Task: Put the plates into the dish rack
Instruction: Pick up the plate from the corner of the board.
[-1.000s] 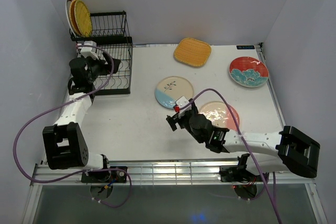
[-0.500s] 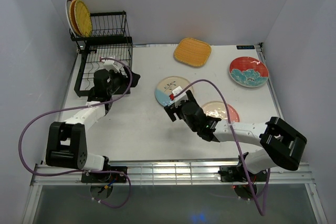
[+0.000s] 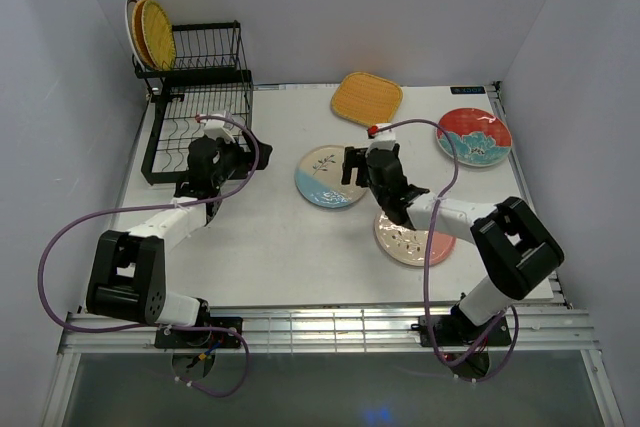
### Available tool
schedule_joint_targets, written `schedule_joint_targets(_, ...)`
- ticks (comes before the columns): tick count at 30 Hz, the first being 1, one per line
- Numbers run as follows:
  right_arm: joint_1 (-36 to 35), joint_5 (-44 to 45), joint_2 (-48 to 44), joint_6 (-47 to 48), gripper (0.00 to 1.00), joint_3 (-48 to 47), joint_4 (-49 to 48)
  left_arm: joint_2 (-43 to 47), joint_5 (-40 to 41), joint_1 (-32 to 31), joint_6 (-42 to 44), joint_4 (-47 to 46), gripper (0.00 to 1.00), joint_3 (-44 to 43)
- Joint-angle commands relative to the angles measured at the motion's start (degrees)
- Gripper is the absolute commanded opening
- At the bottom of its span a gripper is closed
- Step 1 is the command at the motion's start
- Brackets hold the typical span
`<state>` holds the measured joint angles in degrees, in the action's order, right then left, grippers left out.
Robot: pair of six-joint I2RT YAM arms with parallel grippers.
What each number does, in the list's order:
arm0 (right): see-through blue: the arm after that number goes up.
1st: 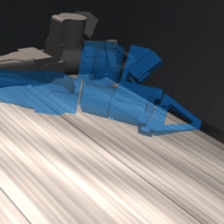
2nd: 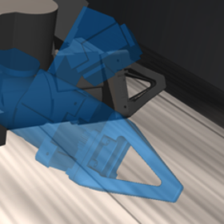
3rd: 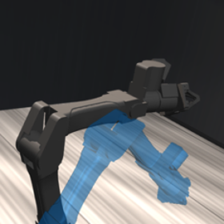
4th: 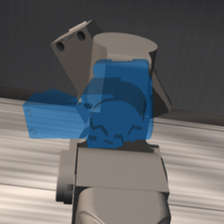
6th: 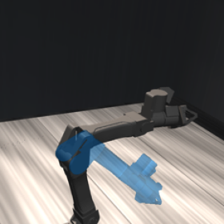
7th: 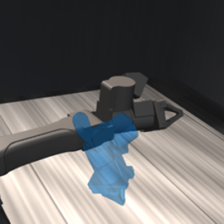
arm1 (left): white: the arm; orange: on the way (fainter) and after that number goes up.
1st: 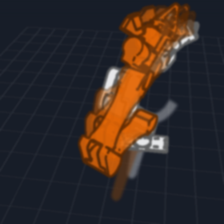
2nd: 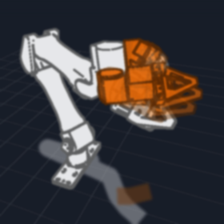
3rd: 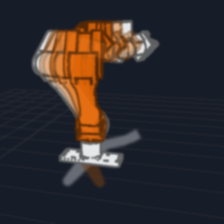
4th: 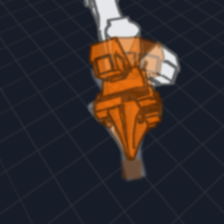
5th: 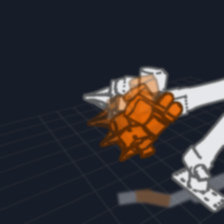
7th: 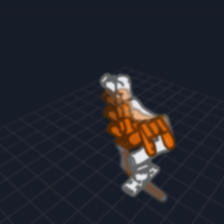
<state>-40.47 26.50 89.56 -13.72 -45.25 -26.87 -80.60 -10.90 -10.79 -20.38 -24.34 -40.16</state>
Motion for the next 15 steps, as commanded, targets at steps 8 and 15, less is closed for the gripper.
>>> schedule_joint_targets(8, 17.87, -15.08, 10.89, -34.26, 0.91, -3.52, -13.9, 1.85, -0.71, -0.46, 2.8, -4.67, 0.98, 2.28)
schedule_joint_targets(15, 22.97, -17.27, 24.16, -47.36, 0.9, -13.34, -15.4, 1.85, -1.15, -0.46, 3.07, -5.02, 0.98, 2.46)
